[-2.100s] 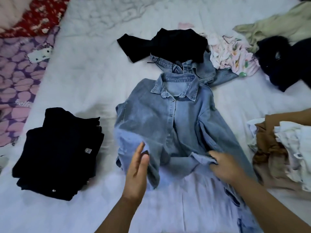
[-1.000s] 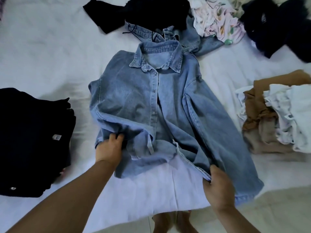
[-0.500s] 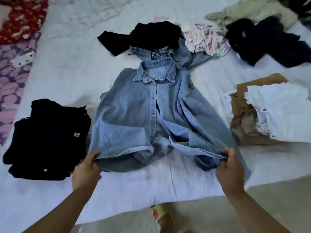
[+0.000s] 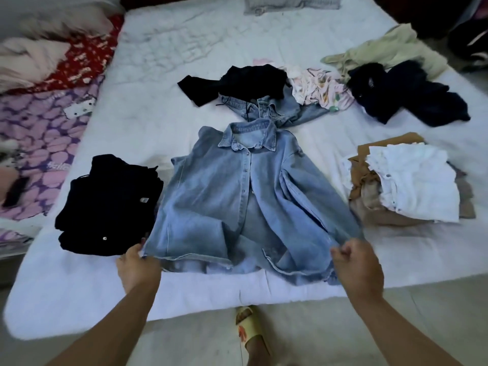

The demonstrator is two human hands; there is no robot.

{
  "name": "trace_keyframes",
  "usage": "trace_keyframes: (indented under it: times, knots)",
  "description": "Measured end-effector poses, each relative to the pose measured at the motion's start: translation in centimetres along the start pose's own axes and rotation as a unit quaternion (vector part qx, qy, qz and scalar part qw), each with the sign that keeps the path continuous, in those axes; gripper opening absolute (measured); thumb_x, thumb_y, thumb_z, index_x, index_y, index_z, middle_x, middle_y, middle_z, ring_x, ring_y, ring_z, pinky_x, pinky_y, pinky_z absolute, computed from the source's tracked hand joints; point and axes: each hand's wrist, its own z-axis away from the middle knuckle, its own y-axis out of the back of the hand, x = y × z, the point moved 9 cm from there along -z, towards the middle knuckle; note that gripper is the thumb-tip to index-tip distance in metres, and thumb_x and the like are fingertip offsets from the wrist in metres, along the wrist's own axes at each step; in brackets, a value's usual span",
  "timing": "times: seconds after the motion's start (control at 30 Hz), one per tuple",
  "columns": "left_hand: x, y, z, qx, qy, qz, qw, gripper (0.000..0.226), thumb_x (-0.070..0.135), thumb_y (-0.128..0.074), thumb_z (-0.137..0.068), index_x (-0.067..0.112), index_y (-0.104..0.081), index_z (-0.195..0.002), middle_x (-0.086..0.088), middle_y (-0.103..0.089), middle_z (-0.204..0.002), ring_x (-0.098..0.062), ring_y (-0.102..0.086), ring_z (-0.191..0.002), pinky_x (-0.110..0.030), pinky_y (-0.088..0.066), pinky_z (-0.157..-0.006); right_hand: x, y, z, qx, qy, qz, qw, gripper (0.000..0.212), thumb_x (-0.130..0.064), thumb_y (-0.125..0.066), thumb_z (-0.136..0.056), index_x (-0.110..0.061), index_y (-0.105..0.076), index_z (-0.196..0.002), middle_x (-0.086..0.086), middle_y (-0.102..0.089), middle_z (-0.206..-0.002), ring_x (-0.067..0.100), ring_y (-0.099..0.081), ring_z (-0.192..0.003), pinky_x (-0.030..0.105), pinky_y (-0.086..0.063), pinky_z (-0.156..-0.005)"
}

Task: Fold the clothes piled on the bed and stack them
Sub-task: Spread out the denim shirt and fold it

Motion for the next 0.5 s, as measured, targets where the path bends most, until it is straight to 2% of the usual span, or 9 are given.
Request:
trace_keyframes:
  times: [0.03, 0.1, 0.17, 0.23, 0.3, 0.37, 0.43, 0.5]
  knots:
    - [-0.1, -0.7, 0.8, -0.002, -0.025, -0.023, 0.999, 0.039, 0.0, -0.055, -0.086, 0.001, -0.055, -0.125, -0.027, -0.045, -0.129, -0.044, -0.045, -0.116, -0.048, -0.037, -0.099, 0.6, -1.2, 0.9, -0.026, 0.01, 0.018, 0.999, 0.037, -0.02, -0.068, -0.085, -0.016, -0.042, -0.059, 0.006, -0.05, -0.066, 0.024, -0.047, -0.059, 0.029, -0.031, -0.056]
    - [0.6, -3.5, 2.8, -0.034, -0.118, -0.058, 0.991, 0.032, 0.002, -0.063, -0.082, 0.0, -0.062, -0.114, -0.025, -0.052, -0.12, -0.042, -0.049, -0.111, -0.044, -0.039, -0.095, 1.2, -4.1, 2.9, -0.091, 0.06, 0.057, 0.992, 0.044, -0.019, -0.07, -0.083, -0.018, -0.039, -0.052, 0.005, -0.05, -0.059, 0.024, -0.05, -0.055, 0.027, -0.033, -0.053]
    - [1.7, -7.2, 5.8, -0.091, -0.243, -0.091, 0.962, 0.015, 0.009, -0.066, -0.08, 0.006, -0.069, -0.094, -0.015, -0.06, -0.101, -0.036, -0.057, -0.096, -0.036, -0.042, -0.085, 0.3, -7.1, 5.1, -0.141, 0.171, 0.087, 0.971, 0.029, -0.015, -0.071, -0.076, -0.015, -0.051, -0.054, 0.001, -0.055, -0.058, 0.021, -0.056, -0.053, 0.026, -0.039, -0.049]
    - [2.5, -11.4, 9.1, -0.144, -0.355, -0.119, 0.916, 0.016, 0.024, -0.06, -0.077, 0.012, -0.069, -0.082, -0.005, -0.061, -0.09, -0.024, -0.057, -0.085, -0.03, -0.043, -0.073, -0.5, -9.6, 7.1, -0.169, 0.271, 0.12, 0.94, 0.01, -0.015, -0.075, -0.063, -0.017, -0.066, -0.066, -0.003, -0.062, -0.069, 0.017, -0.064, -0.062, 0.024, -0.049, -0.054]
    - [3.5, -15.0, 12.1, -0.192, -0.444, -0.137, 0.865, 0.024, 0.031, -0.051, -0.076, 0.016, -0.069, -0.084, -0.002, -0.06, -0.091, -0.019, -0.05, -0.083, -0.028, -0.04, -0.069, -0.7, -12.0, 8.0, -0.197, 0.312, 0.145, 0.918, 0.04, -0.013, -0.085, -0.05, -0.016, -0.072, -0.087, 0.0, -0.069, -0.089, 0.017, -0.068, -0.081, 0.025, -0.055, -0.07]
    - [4.4, -17.9, 14.3, -0.216, -0.514, -0.164, 0.814, 0.027, 0.032, -0.056, -0.07, 0.021, -0.064, -0.093, -0.001, -0.061, -0.097, -0.019, -0.048, -0.086, -0.027, -0.034, -0.072, -0.4, -13.9, 7.3, -0.196, 0.3, 0.177, 0.916, 0.064, -0.015, -0.089, -0.042, -0.013, -0.071, -0.103, 0.005, -0.068, -0.106, 0.023, -0.067, -0.097, 0.035, -0.054, -0.083]
    - [4.2, -20.8, 14.6, -0.23, -0.519, -0.234, 0.789, 0.054, 0.04, -0.075, -0.058, 0.024, -0.058, -0.106, -0.001, -0.062, -0.108, -0.02, -0.052, -0.095, -0.029, -0.036, -0.081, 0.4, -15.8, 6.0, -0.19, 0.28, 0.228, 0.913, 0.08, -0.02, -0.091, -0.036, -0.011, -0.068, -0.112, 0.008, -0.065, -0.115, 0.029, -0.061, -0.106, 0.046, -0.048, -0.094]
    - [3.2, -22.6, 13.2, -0.244, -0.473, -0.331, 0.779, 0.078, 0.051, -0.081, -0.057, 0.023, -0.055, -0.125, -0.004, -0.055, -0.128, -0.024, -0.051, -0.113, -0.036, -0.04, -0.095, 1.6, -17.0, 4.8, -0.184, 0.258, 0.26, 0.912, 0.094, -0.019, -0.09, -0.033, -0.01, -0.063, -0.122, 0.009, -0.061, -0.124, 0.03, -0.049, -0.116, 0.049, -0.033, -0.1]
